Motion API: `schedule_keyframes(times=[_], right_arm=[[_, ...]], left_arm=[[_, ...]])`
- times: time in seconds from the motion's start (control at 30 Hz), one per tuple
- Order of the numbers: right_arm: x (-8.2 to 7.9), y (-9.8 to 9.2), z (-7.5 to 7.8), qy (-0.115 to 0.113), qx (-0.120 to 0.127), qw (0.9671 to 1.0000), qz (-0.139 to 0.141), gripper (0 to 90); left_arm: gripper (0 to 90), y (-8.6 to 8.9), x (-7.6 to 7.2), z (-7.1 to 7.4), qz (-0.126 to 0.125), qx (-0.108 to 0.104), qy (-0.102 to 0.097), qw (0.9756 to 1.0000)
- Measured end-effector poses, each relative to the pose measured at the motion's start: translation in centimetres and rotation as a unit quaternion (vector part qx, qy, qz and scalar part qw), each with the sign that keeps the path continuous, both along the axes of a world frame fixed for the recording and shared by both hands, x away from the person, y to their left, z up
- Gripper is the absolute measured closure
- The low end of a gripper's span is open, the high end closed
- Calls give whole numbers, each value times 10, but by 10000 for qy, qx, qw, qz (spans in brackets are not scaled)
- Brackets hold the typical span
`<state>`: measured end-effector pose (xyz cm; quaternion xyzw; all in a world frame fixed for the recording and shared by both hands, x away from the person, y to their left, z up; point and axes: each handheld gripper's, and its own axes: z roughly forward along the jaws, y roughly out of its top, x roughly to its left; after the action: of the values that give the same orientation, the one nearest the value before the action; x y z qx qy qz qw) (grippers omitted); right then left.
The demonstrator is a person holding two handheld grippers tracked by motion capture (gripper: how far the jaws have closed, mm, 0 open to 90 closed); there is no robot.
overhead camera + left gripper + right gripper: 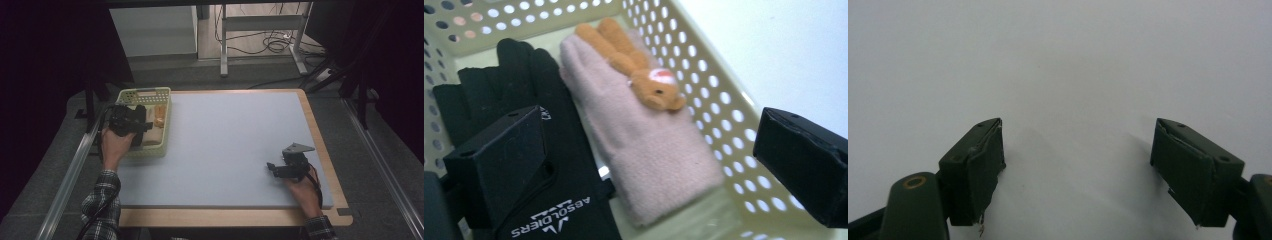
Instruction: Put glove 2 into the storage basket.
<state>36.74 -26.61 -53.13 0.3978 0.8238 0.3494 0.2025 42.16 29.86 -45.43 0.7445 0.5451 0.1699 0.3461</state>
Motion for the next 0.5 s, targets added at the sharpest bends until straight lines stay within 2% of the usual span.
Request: schedule_keyframes(times=[0.2,0.5], right_arm=[[0,0,0,1,-16,10000,-1,208],[0,0,0,1,-7,10000,-7,207]], left_arm=[[11,-6,-10,5,-117,26,-122,9999],[12,-25,-27,9,-463,112,-282,9985]])
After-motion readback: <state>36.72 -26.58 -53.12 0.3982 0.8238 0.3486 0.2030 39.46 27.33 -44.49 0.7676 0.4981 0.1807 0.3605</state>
